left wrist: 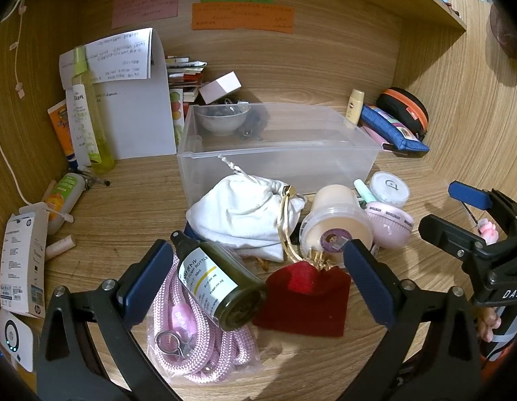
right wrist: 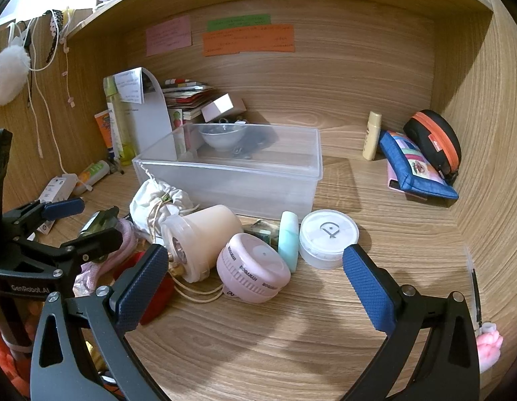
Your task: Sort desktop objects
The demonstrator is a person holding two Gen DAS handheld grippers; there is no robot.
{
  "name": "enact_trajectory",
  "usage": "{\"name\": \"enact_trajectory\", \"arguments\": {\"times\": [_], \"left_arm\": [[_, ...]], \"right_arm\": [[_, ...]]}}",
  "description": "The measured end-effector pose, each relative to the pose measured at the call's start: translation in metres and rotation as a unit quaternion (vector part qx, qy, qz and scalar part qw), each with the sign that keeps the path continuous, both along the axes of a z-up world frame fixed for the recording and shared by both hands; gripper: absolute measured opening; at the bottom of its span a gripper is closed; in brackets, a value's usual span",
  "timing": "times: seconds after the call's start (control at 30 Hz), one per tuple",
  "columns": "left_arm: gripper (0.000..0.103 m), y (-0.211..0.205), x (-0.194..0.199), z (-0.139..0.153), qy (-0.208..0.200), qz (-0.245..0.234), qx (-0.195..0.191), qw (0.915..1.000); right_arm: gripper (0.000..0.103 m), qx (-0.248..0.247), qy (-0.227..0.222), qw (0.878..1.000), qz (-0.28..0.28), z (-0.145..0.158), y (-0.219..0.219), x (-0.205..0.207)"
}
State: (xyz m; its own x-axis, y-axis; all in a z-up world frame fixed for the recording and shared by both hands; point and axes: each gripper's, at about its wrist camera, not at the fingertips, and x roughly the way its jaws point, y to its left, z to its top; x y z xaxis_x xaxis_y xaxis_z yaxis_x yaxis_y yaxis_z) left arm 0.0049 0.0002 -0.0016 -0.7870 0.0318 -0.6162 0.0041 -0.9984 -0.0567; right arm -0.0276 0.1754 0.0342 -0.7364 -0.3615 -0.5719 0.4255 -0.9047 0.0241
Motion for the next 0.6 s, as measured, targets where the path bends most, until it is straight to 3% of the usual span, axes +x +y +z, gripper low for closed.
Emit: {"name": "enact_trajectory", "arguments": {"times": [0.6], "left_arm": [[0.103, -0.0026, 0.0019, 0.0, 0.001, -0.001, -0.001, 1.0]], "right_arm": [[0.103, 0.0, 0.003, 1.0, -0.001, -0.0005, 0.0017, 0.0007]]}}
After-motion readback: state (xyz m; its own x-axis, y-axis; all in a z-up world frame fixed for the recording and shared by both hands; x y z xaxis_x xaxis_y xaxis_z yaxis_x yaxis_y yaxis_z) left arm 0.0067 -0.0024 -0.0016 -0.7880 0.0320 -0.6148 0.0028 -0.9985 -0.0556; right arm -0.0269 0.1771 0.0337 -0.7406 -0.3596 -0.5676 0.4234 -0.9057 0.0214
